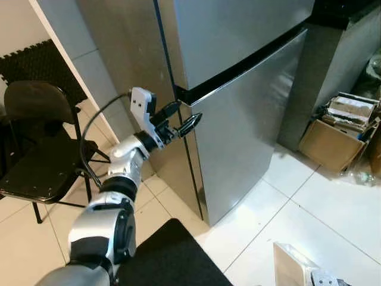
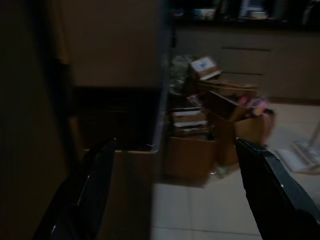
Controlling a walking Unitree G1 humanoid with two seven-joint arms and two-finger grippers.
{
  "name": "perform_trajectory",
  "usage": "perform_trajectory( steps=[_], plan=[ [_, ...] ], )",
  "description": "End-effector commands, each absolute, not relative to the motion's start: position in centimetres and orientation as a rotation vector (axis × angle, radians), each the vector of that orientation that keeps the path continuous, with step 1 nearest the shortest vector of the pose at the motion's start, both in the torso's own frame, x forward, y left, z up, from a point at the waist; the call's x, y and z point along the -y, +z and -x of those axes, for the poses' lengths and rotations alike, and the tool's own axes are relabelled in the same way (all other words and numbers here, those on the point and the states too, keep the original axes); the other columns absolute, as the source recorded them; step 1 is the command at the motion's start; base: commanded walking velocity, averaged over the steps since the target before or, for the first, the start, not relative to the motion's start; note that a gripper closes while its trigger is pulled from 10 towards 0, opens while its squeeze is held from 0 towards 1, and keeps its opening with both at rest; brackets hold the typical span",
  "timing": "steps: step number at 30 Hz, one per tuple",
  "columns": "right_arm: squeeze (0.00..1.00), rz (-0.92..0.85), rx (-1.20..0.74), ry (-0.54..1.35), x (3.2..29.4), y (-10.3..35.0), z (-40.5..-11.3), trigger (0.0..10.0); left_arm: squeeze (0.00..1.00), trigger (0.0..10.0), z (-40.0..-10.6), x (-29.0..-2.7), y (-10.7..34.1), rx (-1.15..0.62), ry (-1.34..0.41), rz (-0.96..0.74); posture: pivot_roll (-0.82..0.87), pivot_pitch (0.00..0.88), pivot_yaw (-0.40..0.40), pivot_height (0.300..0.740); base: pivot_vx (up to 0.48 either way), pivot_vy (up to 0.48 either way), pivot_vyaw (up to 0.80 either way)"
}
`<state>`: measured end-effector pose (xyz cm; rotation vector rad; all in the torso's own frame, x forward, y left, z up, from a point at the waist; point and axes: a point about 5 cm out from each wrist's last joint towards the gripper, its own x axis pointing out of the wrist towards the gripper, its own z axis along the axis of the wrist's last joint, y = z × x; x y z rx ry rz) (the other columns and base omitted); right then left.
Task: Restocking fridge
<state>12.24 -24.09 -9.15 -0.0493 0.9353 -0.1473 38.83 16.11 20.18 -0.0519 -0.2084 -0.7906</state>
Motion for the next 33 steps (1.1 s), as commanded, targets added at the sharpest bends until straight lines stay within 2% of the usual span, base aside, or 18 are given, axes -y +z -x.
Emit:
perform_trajectory(
  steps=[1,5,11,23,31,33],
  plan=[
    [0.0,0.038,-0.917,-0.157,24.0,-9.1,-12.1,10.0,0.0,10.0,-38.9,-17.1,19.5,0.153,-0.734,-0.016,-0.16,0.161,0.098,0.74,0.0,0.0,0.0],
    [0.0,0.038,-0.921,-0.152,24.0,-9.2,-11.5,10.0,0.0,10.0,-39.3,-16.9,19.1,0.093,-0.672,-0.063,-0.17,0.183,0.098,0.74,0.0,0.0,0.0],
    [0.0,0.041,-0.923,-0.15,24.0,-9.3,-11.0,10.0,0.0,10.0,-39.5,-17.0,19.3,0.083,-0.652,-0.014,-0.18,0.207,0.097,0.74,0.0,0.0,0.0],
    [0.0,0.066,-0.923,-0.141,24.8,-9.2,-10.0,10.0,0.0,10.0,-39.9,-14.8,19.8,0.079,-0.687,0.013,-0.21,0.222,0.086,0.74,0.0,0.0,0.0],
    [0.0,0.064,-0.926,-0.137,24.6,-9.3,-9.6,10.0,0.0,10.0,-40.3,-14.2,19.5,0.042,-0.617,0.14,-0.21,0.242,0.087,0.74,0.0,0.0,0.0],
    [0.0,0.066,-0.928,-0.134,24.6,-9.3,-9.5,10.0,0.0,10.0,-40.4,-14.4,18.8,-0.012,-0.571,0.186,-0.21,0.243,0.086,0.74,0.0,0.0,0.0]
  ],
)
